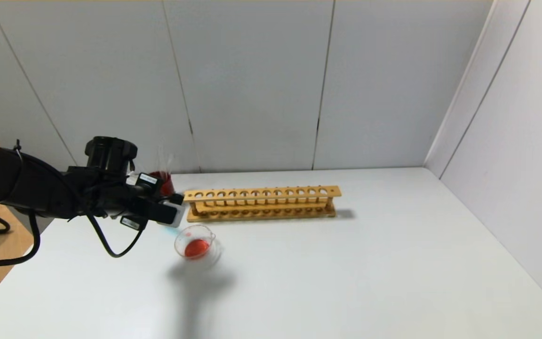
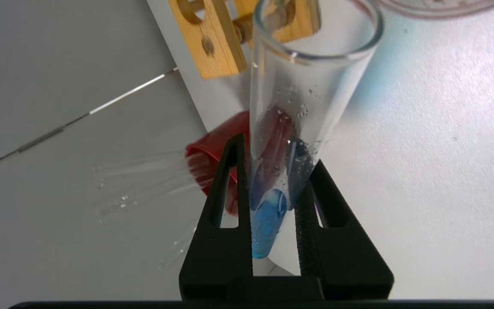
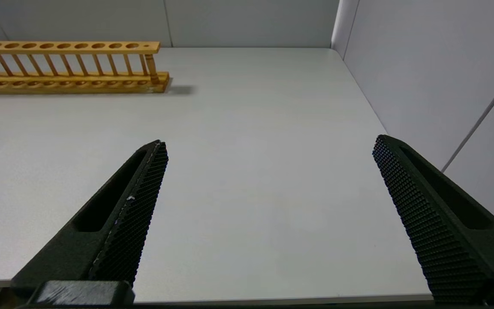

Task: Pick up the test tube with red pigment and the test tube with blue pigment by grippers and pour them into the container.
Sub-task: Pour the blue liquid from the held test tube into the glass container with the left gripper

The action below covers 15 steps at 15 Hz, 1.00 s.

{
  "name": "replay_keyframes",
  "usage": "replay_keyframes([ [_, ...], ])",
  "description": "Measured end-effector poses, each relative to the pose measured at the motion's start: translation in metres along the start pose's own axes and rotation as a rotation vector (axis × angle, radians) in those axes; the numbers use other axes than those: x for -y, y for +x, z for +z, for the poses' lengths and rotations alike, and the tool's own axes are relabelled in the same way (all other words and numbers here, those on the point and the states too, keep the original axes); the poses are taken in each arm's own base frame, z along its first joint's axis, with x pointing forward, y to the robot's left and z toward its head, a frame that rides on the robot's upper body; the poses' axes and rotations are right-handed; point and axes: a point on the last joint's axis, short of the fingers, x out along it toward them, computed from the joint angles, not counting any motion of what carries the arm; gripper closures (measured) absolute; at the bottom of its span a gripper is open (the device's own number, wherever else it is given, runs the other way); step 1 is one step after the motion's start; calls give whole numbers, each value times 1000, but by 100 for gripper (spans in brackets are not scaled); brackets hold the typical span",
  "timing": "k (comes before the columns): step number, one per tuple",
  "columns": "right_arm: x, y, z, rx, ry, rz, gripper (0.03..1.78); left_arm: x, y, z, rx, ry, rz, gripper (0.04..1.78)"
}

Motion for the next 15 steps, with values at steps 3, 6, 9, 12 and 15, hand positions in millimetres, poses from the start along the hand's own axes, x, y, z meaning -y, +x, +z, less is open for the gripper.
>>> replay_keyframes([
  [3,0,0,0,0,0,0,6,-1,6,3,-18,10,12,149],
  [6,0,0,0,0,0,0,6,2,11,5,-31,14,-3,149],
  [9,0,0,0,0,0,0,6,3,14,4,-34,36,-11,149],
  [12,0,0,0,0,0,0,6,4,14,4,-30,64,-10,149],
  [15,0,0,0,0,0,0,6,3,14,4,-25,78,-5,149],
])
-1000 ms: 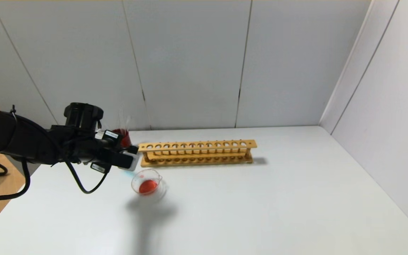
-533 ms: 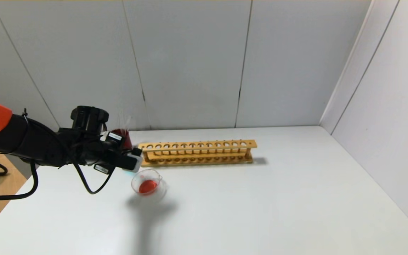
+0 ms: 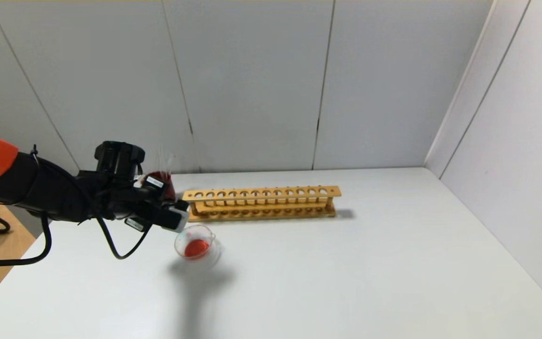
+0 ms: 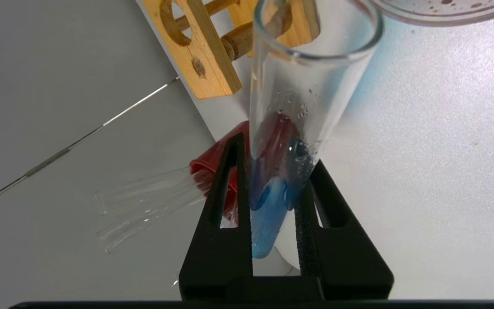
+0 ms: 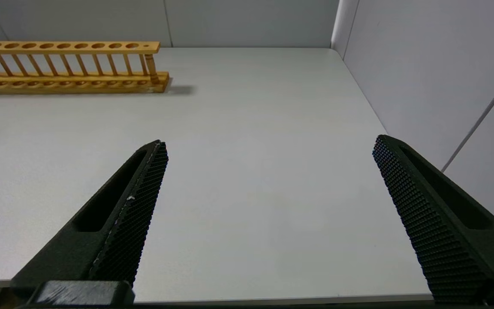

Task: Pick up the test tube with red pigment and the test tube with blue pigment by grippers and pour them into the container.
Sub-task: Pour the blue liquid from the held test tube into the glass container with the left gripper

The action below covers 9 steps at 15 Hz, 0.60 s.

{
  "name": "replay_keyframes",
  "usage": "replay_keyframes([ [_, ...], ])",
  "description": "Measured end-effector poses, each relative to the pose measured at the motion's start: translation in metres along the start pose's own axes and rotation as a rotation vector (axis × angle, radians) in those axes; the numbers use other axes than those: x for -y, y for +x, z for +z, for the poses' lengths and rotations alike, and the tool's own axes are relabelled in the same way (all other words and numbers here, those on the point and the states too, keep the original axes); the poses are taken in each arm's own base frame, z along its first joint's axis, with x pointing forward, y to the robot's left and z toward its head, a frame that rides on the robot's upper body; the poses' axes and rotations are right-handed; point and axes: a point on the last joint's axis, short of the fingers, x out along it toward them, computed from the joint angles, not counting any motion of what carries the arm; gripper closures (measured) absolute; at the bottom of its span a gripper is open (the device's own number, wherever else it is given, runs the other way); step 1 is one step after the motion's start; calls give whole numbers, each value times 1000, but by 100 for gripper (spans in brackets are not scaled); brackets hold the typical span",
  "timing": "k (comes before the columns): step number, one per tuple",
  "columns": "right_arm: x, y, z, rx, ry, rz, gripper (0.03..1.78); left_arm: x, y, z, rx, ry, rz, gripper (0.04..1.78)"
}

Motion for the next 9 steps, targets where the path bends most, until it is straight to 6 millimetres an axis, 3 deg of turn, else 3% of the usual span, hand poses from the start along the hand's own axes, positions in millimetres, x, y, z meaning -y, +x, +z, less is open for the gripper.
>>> replay_keyframes([
  [9,0,0,0,0,0,0,6,-8,-1,0,-33,142,70,149],
])
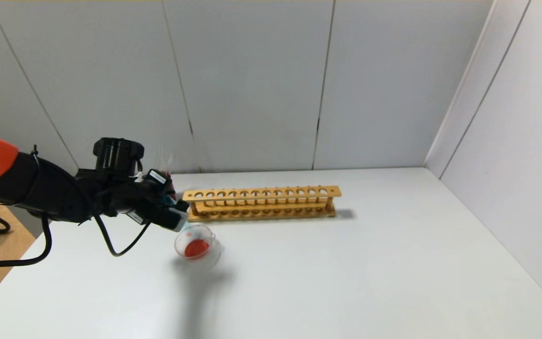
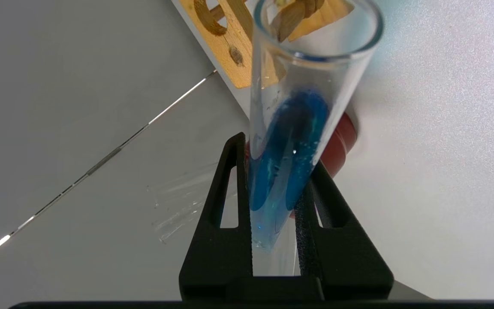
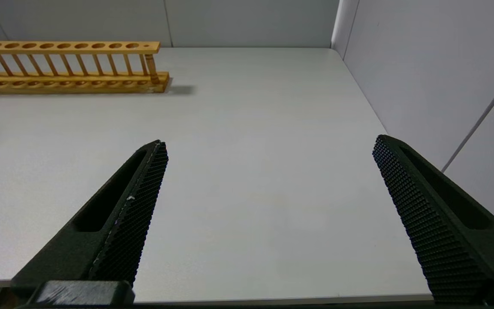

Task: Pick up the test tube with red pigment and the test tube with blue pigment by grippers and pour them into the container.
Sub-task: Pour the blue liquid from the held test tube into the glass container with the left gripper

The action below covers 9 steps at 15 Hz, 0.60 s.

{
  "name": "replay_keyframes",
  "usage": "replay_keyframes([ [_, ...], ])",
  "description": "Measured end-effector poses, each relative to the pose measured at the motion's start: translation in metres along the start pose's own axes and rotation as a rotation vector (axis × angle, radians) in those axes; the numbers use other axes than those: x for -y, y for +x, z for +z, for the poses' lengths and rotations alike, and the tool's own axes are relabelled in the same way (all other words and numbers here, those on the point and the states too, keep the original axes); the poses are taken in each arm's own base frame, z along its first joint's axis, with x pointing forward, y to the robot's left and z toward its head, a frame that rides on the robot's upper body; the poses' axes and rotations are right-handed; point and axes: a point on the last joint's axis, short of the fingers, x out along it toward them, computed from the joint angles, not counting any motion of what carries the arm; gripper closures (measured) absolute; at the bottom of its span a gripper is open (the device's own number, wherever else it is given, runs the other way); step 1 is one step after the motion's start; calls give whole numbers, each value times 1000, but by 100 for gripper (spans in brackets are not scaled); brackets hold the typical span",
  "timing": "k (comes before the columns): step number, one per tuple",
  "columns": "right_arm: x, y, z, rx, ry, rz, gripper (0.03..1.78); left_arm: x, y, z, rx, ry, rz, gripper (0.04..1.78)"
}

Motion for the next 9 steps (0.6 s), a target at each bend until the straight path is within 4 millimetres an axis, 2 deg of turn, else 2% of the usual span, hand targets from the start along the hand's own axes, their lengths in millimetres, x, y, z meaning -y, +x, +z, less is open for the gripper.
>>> replay_keyframes([
  [9,0,0,0,0,0,0,6,-2,0,1,-38,42,-12,149],
])
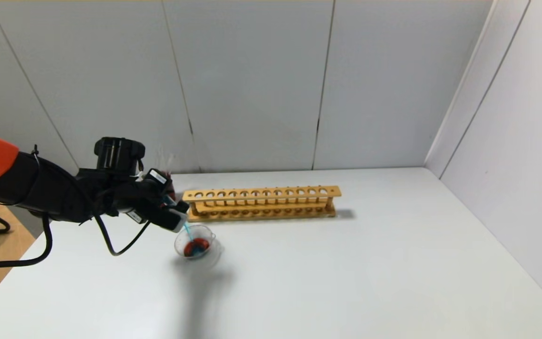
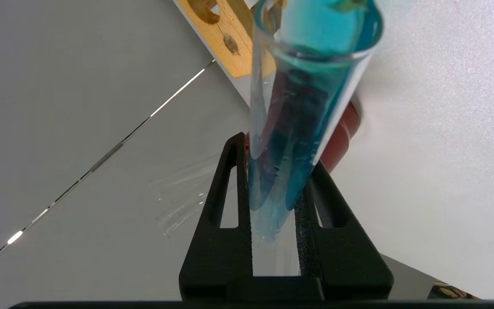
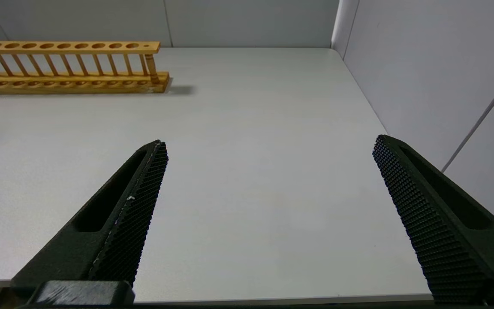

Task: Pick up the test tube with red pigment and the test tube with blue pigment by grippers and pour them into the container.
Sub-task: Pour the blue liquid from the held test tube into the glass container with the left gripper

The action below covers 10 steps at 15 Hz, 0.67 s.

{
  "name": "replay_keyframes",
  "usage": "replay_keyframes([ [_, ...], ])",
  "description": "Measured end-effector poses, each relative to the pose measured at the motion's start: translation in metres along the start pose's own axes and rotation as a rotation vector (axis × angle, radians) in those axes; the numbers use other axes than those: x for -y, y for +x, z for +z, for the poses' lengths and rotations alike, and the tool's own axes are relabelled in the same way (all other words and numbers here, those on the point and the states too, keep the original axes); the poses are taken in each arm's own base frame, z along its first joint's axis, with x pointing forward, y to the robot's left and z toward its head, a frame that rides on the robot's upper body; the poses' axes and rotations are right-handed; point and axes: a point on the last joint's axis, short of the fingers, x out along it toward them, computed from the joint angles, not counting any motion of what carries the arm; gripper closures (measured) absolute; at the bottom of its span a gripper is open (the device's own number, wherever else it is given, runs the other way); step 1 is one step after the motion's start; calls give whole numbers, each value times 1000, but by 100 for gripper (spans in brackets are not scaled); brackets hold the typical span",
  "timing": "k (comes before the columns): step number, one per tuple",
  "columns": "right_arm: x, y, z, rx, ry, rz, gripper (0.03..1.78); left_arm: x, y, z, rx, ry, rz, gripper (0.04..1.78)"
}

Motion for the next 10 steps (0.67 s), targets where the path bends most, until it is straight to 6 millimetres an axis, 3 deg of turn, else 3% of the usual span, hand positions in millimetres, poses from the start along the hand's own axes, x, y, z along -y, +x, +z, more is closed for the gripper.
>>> replay_keyframes([
  [10,0,0,0,0,0,0,6,-4,-2,0,-9,54,35,149],
])
